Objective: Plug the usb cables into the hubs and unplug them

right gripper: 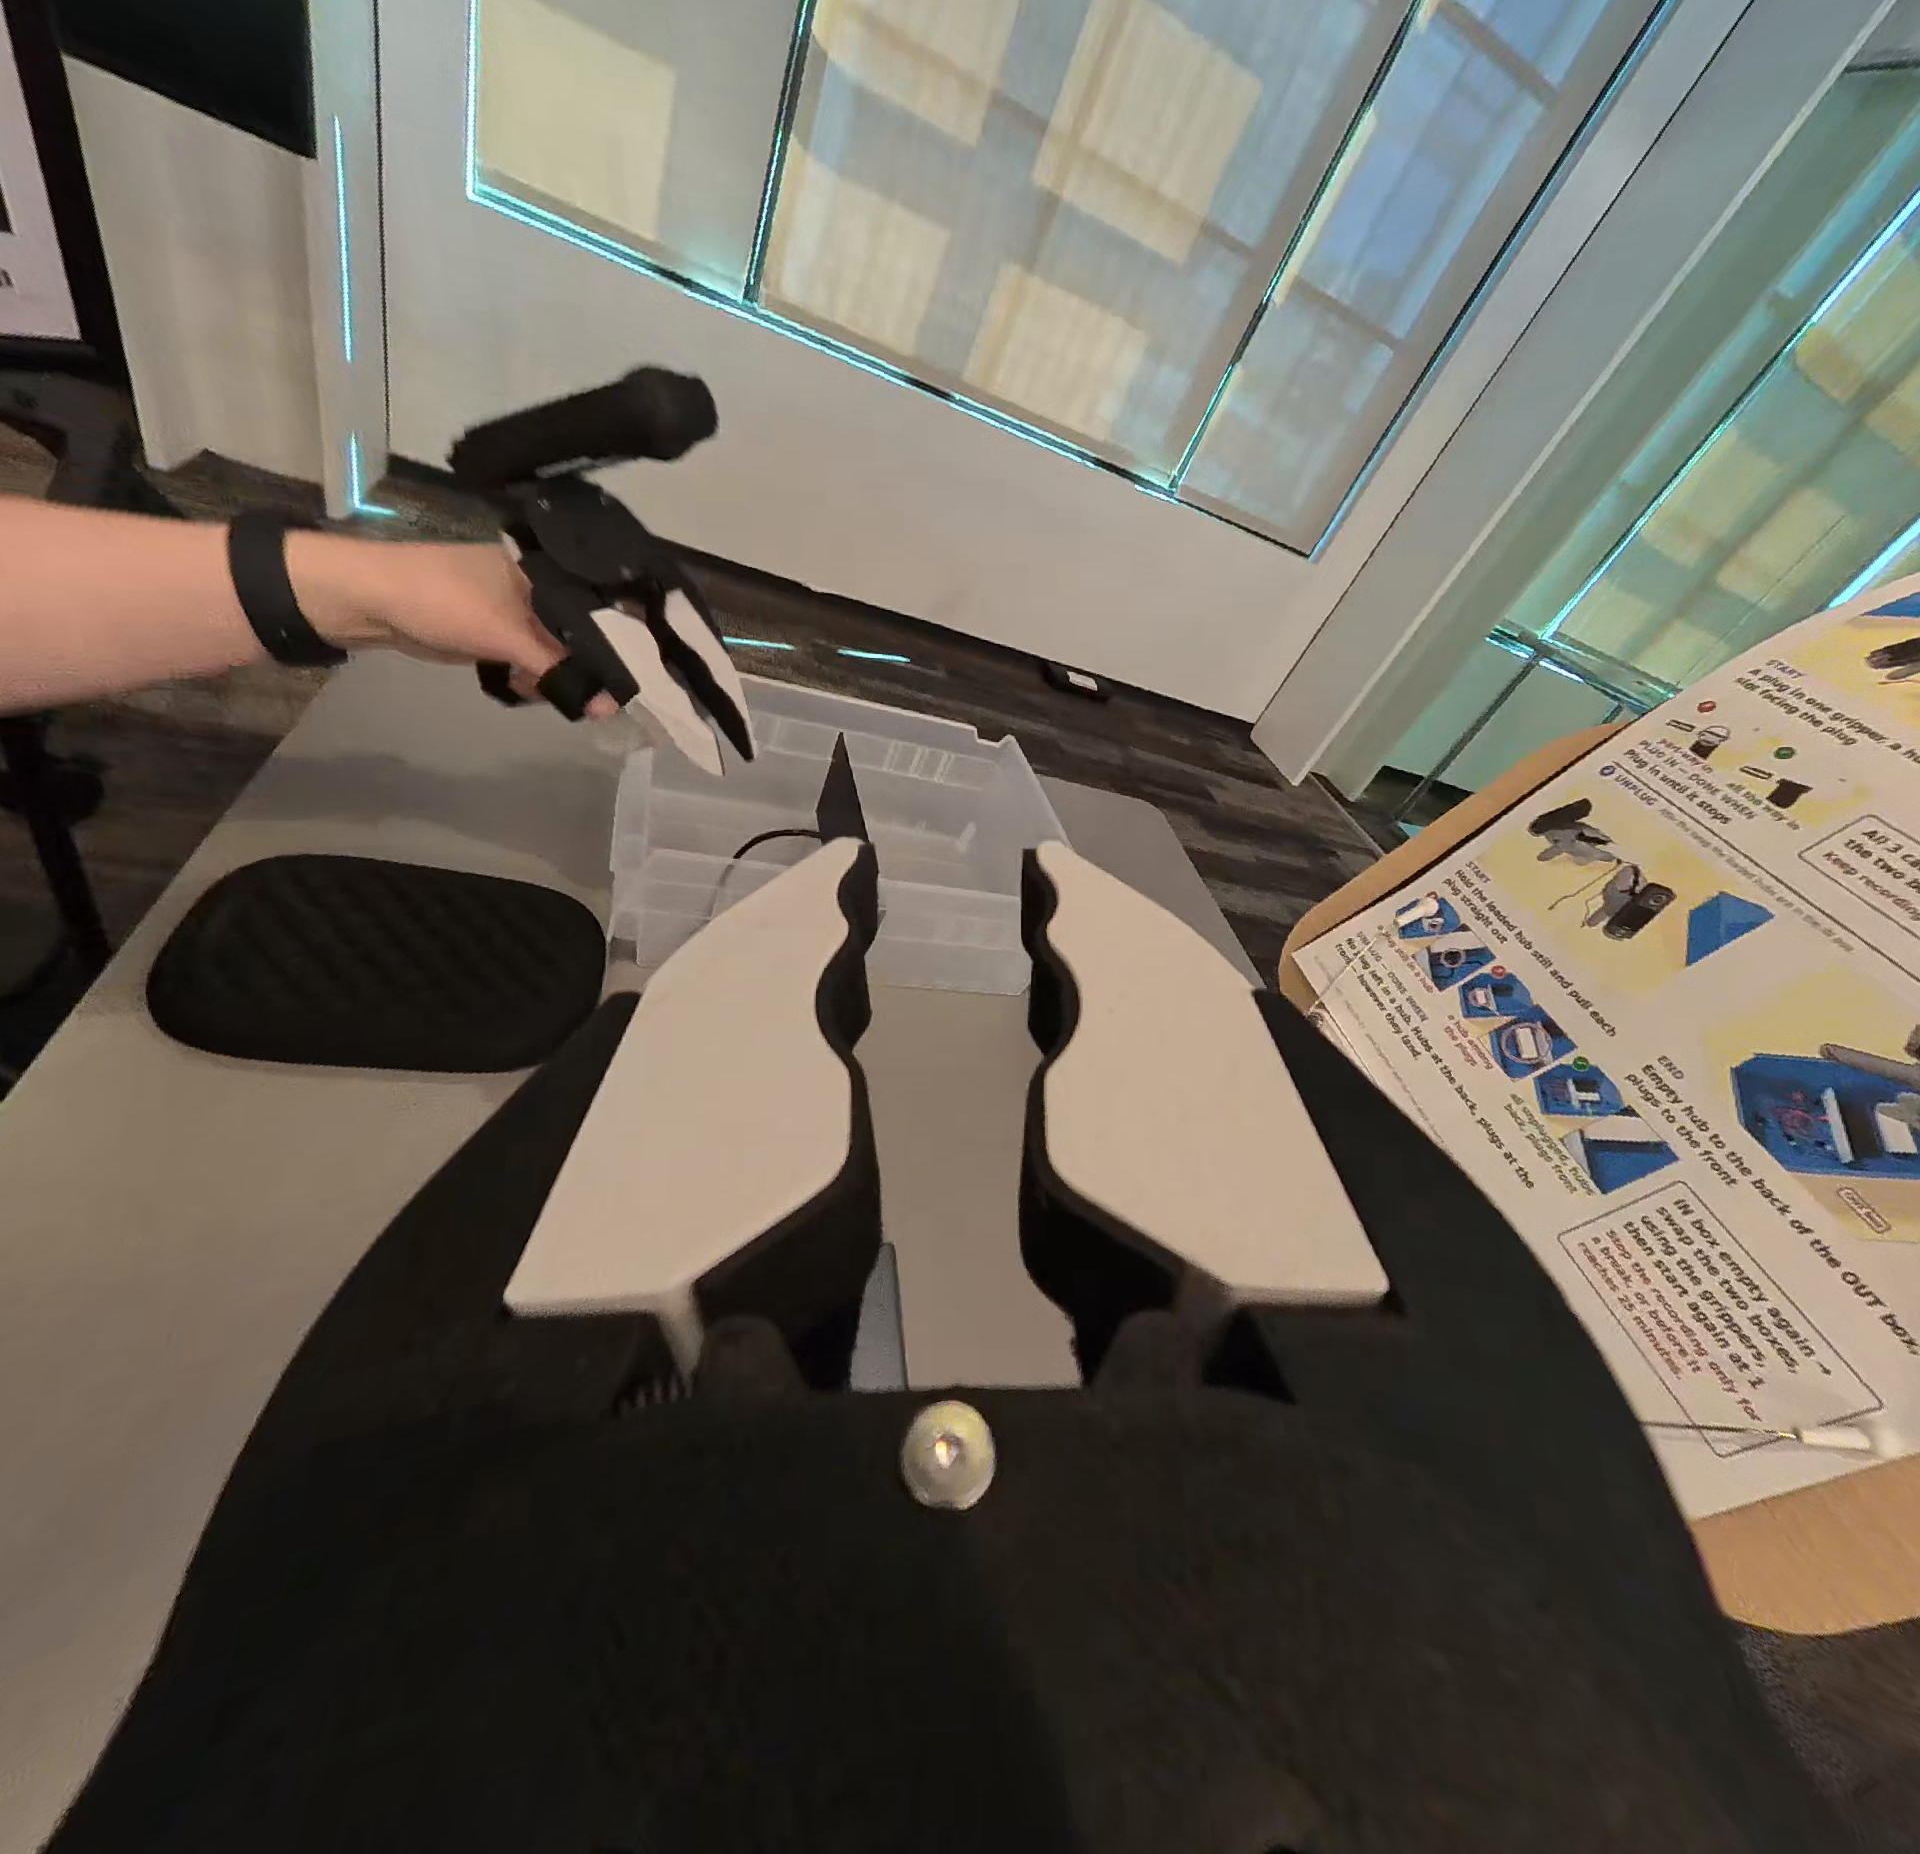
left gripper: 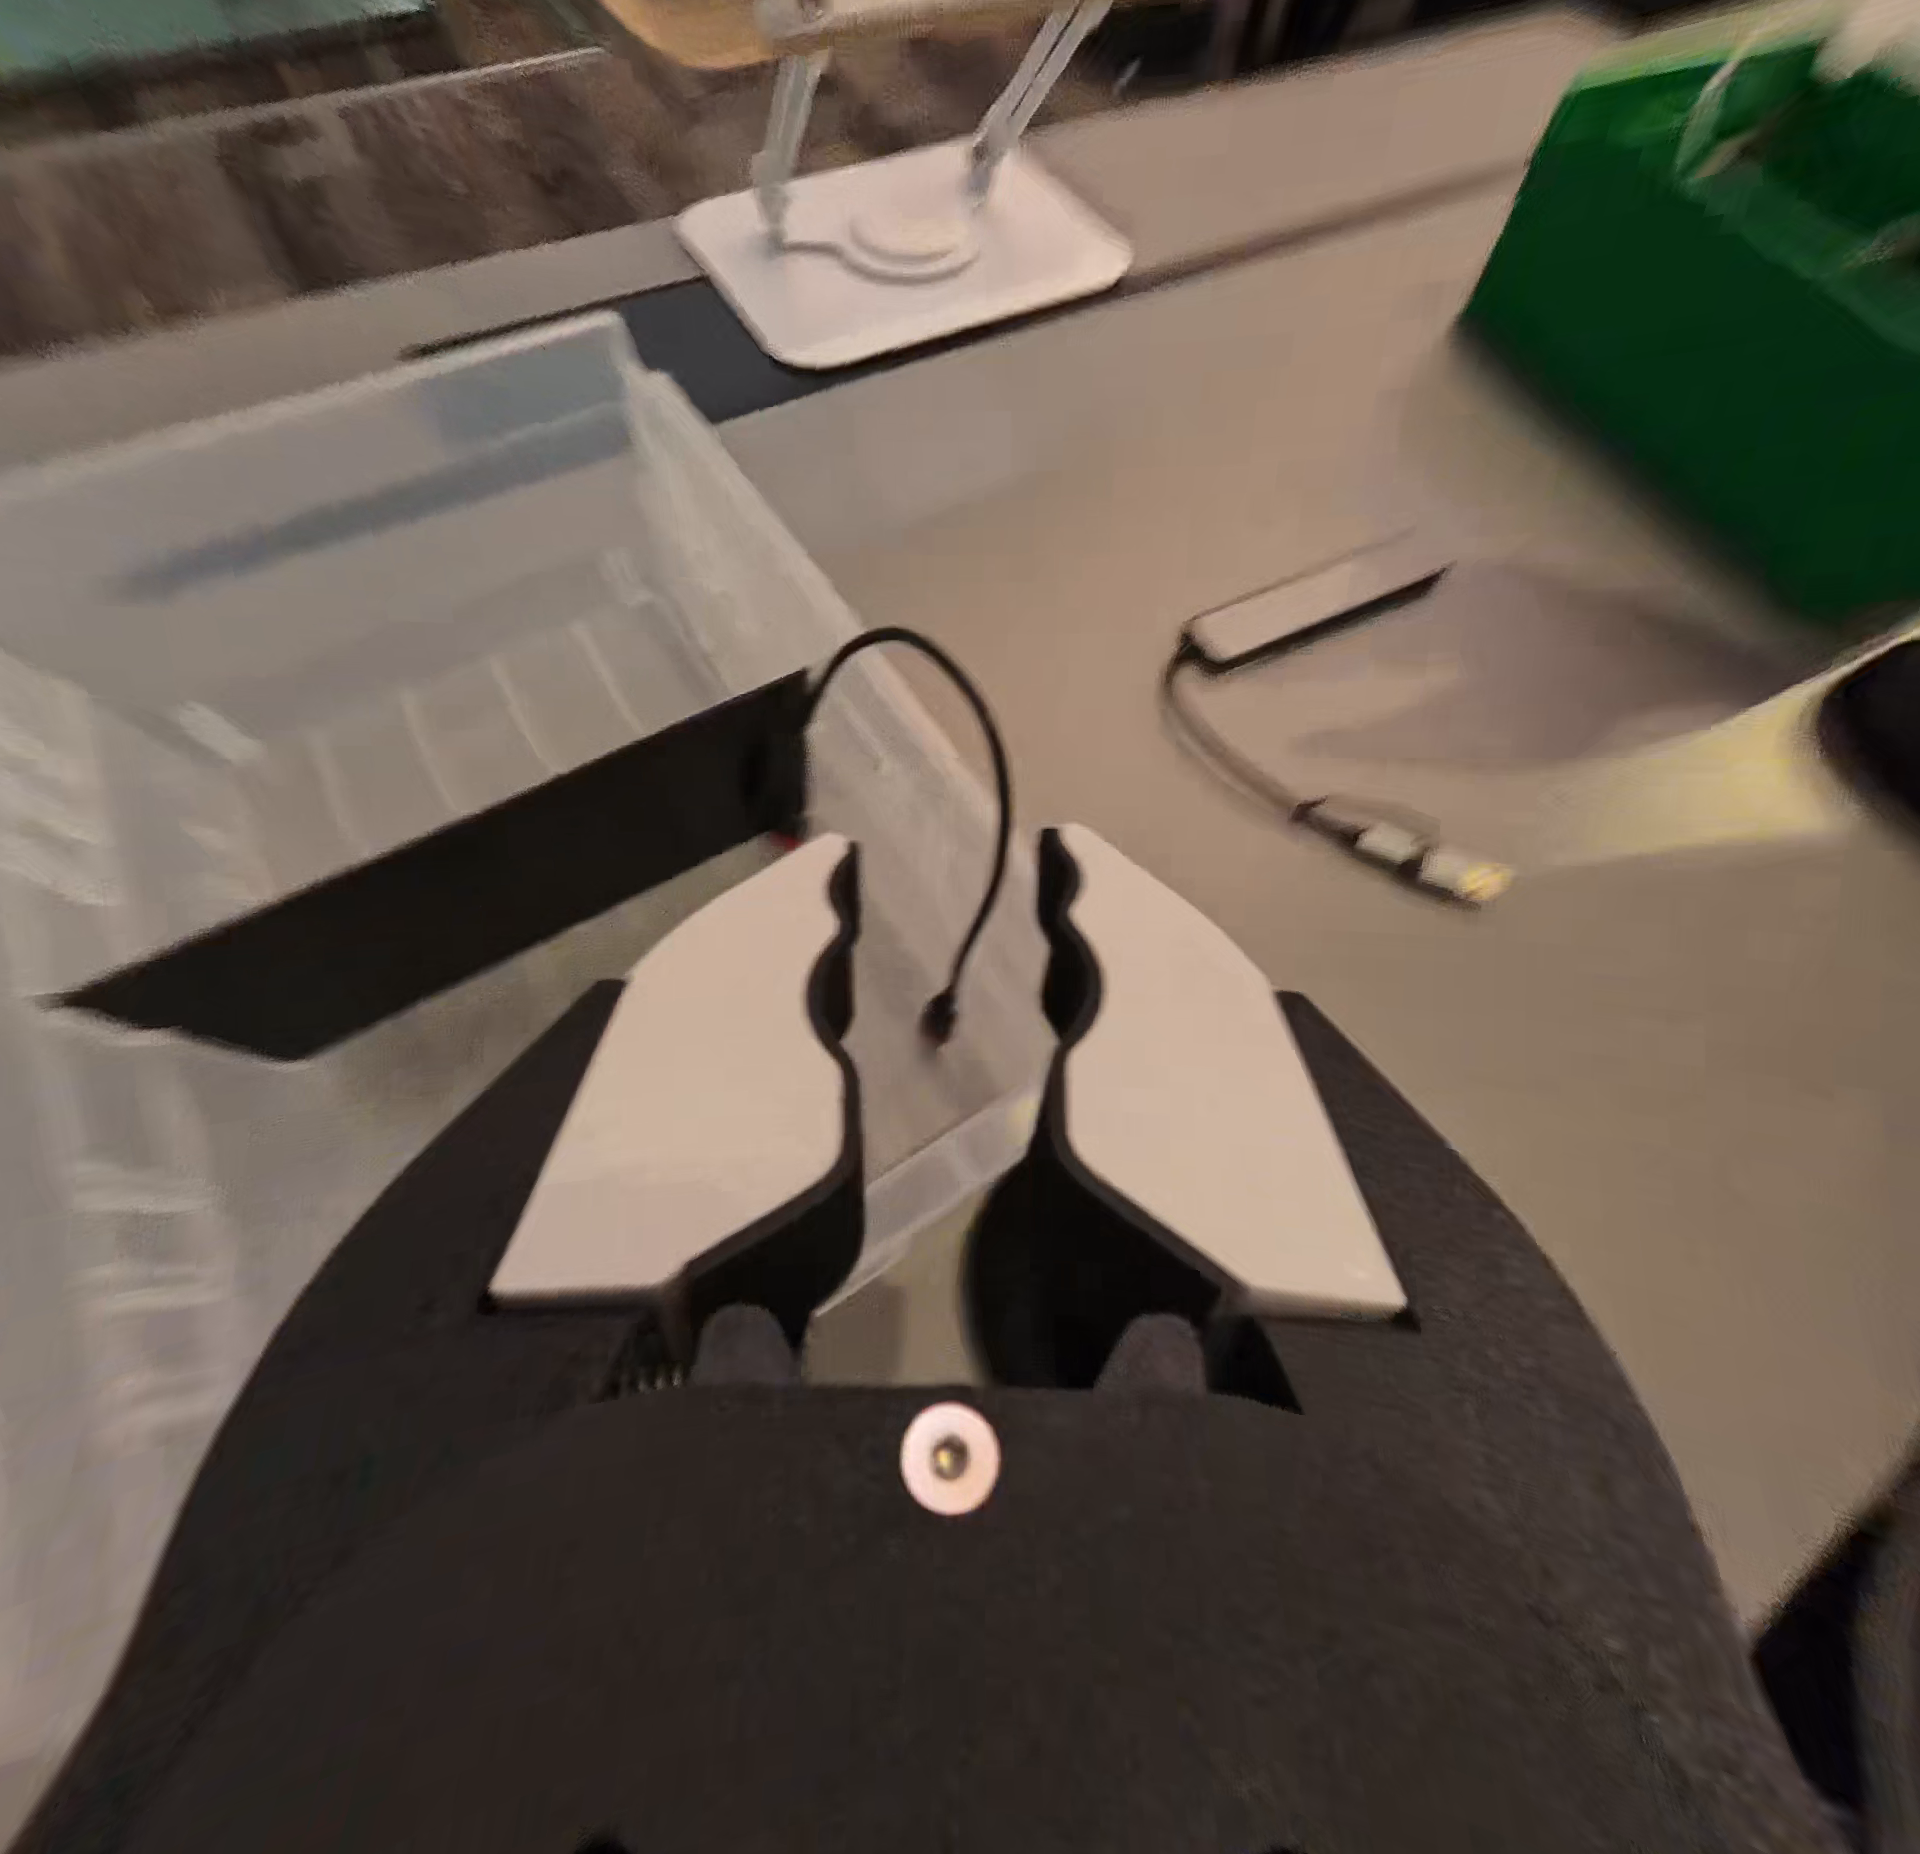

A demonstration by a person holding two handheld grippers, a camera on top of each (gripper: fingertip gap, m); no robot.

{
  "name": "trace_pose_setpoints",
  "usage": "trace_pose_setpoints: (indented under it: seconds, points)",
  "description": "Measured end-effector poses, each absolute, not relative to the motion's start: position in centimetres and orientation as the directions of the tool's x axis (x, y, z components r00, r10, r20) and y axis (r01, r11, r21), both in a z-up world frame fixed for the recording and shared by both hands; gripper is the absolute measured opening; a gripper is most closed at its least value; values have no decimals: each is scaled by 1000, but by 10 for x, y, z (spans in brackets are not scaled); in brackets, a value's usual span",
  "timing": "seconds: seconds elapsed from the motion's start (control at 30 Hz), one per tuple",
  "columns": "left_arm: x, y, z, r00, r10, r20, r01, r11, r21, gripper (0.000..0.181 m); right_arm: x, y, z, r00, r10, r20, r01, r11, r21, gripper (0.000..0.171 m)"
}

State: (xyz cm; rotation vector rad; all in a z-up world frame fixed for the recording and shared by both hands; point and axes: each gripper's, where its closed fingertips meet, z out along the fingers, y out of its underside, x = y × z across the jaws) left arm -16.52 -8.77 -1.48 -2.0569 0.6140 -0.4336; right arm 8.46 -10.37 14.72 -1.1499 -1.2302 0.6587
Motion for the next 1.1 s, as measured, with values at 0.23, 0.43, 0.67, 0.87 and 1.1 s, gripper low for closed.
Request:
trace_pose_setpoints:
  seconds: [0.23, 0.43, 0.67, 0.87, 1.1]
  points:
    - [-134, -59, -46, 806, -580, 120, -243, -509, -826, 41, 91, -91, 141, 293, 877, 381, 216, 327, -920, 27]
    - [-139, -38, -7, 787, -617, 30, -329, -459, -825, 7, 107, -48, 101, 389, 896, 213, 237, 126, -963, 26]
    - [-107, -30, 117, 640, -757, 131, -240, -359, -902, 1, 94, -24, 73, 405, 914, 6, 137, -54, -989, 26]
    - [-59, -72, 156, 386, -881, 273, -44, -314, -948, 0, 53, -33, 85, 324, 944, -59, -16, -57, -998, 30]
    - [-30, -127, 133, 347, -914, 207, -84, -251, -965, 0, 6, -65, 43, 291, 945, 150, 313, 54, -948, 46]
